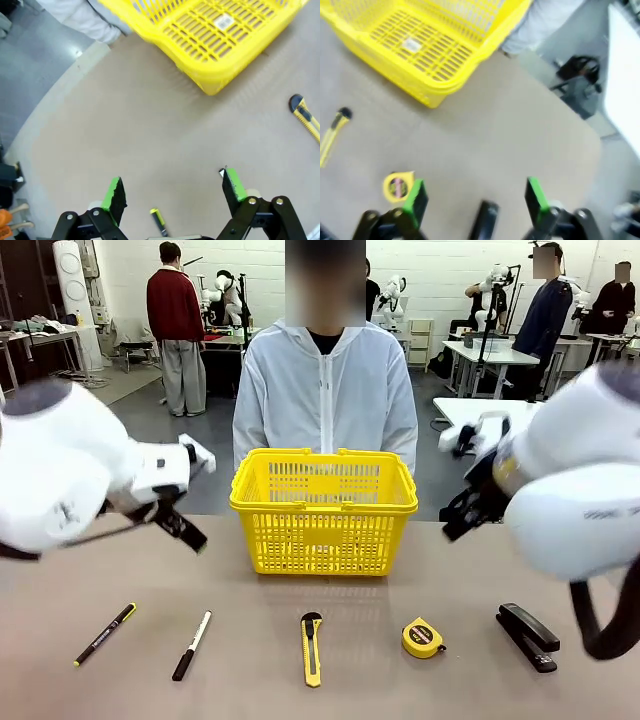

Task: Place the items the person wants into the basket.
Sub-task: Pick up the item the person points to and place it in the Market Basket.

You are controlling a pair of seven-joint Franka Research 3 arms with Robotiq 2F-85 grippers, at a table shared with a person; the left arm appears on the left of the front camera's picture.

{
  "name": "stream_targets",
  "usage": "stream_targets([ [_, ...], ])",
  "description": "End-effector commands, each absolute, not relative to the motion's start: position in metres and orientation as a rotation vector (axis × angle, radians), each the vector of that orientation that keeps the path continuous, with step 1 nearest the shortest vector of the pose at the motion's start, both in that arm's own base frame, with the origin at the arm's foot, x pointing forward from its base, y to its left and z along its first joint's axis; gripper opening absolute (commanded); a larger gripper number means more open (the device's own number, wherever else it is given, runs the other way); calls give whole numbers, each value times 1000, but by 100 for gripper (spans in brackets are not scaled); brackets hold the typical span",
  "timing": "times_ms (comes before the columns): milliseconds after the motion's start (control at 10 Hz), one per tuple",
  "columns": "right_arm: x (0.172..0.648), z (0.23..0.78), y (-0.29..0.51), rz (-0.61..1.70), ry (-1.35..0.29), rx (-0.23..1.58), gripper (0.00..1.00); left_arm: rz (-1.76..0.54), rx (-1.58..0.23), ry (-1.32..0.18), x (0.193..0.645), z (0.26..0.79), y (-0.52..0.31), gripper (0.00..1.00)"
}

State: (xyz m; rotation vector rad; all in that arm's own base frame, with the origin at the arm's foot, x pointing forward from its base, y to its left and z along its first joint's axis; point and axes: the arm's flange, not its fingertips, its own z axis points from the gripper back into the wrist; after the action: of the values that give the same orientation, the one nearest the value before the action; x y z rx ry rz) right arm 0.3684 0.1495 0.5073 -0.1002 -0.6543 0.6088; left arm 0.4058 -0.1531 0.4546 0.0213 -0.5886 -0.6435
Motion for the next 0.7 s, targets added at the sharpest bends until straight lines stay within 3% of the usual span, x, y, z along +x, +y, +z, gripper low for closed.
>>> stream_targets([
  [0, 368, 596, 166, 555, -635, -134, 100, -676, 71, -605, 412, 544, -158, 100],
  [300, 370, 660, 172, 497, -646, -141, 100, -646, 124, -673, 406, 630, -163, 100],
  [600, 374, 658, 171, 477, -604, -168, 100, -617, 152, -685, 401, 661, -159, 100],
])
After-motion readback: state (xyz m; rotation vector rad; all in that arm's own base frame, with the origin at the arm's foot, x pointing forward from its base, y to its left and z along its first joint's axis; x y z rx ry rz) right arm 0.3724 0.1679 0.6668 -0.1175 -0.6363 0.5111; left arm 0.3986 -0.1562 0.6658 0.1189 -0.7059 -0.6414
